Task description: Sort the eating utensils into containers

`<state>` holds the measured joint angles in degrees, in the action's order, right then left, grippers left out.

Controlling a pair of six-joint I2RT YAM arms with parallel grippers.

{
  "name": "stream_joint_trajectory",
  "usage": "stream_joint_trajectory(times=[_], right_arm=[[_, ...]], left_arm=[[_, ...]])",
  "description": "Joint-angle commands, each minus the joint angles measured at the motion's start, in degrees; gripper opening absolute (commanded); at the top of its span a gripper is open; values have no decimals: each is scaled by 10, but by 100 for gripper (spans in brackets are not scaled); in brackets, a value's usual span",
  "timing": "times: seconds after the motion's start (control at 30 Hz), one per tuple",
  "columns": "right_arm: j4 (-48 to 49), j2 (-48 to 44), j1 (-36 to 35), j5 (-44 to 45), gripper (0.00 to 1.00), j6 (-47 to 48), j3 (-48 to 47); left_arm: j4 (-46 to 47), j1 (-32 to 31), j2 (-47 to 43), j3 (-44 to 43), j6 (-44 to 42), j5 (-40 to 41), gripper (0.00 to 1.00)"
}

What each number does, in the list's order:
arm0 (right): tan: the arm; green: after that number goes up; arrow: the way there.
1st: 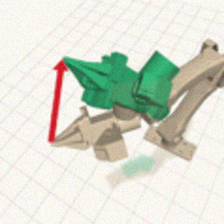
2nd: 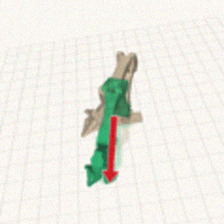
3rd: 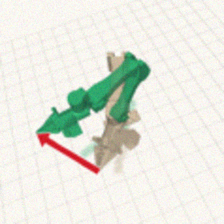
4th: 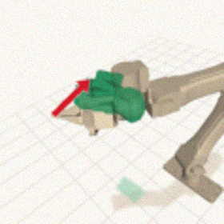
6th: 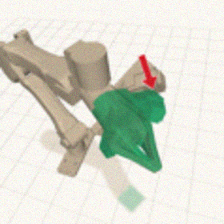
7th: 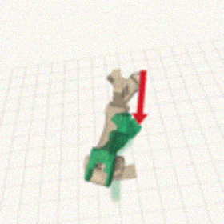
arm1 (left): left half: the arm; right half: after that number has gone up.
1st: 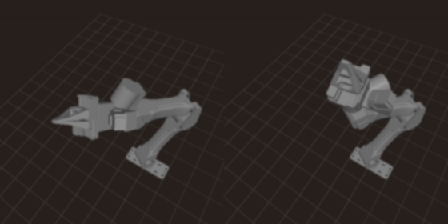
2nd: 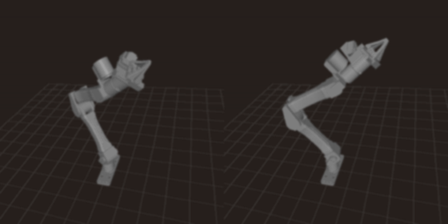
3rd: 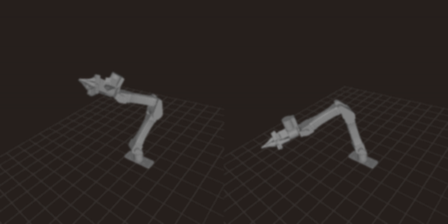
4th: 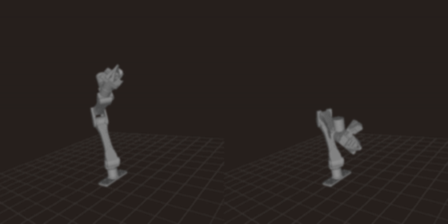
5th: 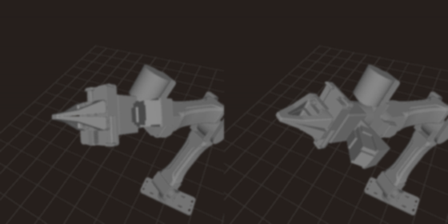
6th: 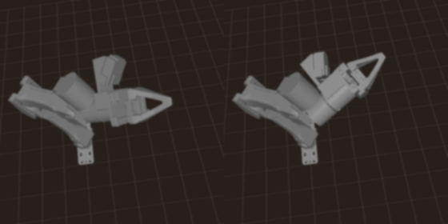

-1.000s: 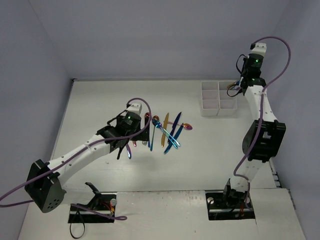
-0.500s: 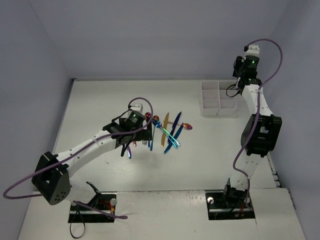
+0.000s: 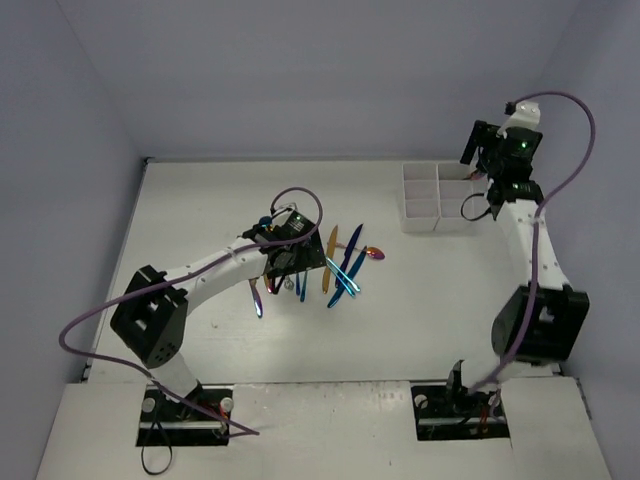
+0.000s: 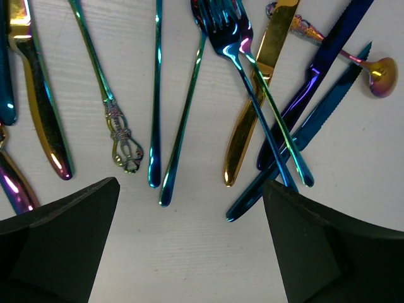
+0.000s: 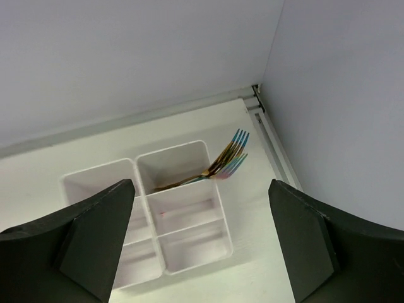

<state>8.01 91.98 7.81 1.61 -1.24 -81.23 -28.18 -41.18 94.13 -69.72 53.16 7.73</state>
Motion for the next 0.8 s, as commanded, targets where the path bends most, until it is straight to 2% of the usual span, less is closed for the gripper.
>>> stream_joint_trajectory(times=[0.0,0.07,0.17,0.4,0.57,0.77], right_arm=[[35,-145,-5,0,86,-85,66],[32,-188,-6,3,86,-105,103],[20,-247,-27,32,86,-114,144],[-5,-317,-72,28,86,-122,228],[-31,-362,-99,24,86,-114,262],[-57,-393,-120,36,86,-98,289]], left_arm=[[9,-5,27,-57,47,20,94],[8,-5,58,-74,53,21,89],[8,-5,89,-101,62,19,75],[4,-5,145,-136,80,26,56],[6,-4,173,-157,85,30,50],[12,-5,185,-172,88,29,48]])
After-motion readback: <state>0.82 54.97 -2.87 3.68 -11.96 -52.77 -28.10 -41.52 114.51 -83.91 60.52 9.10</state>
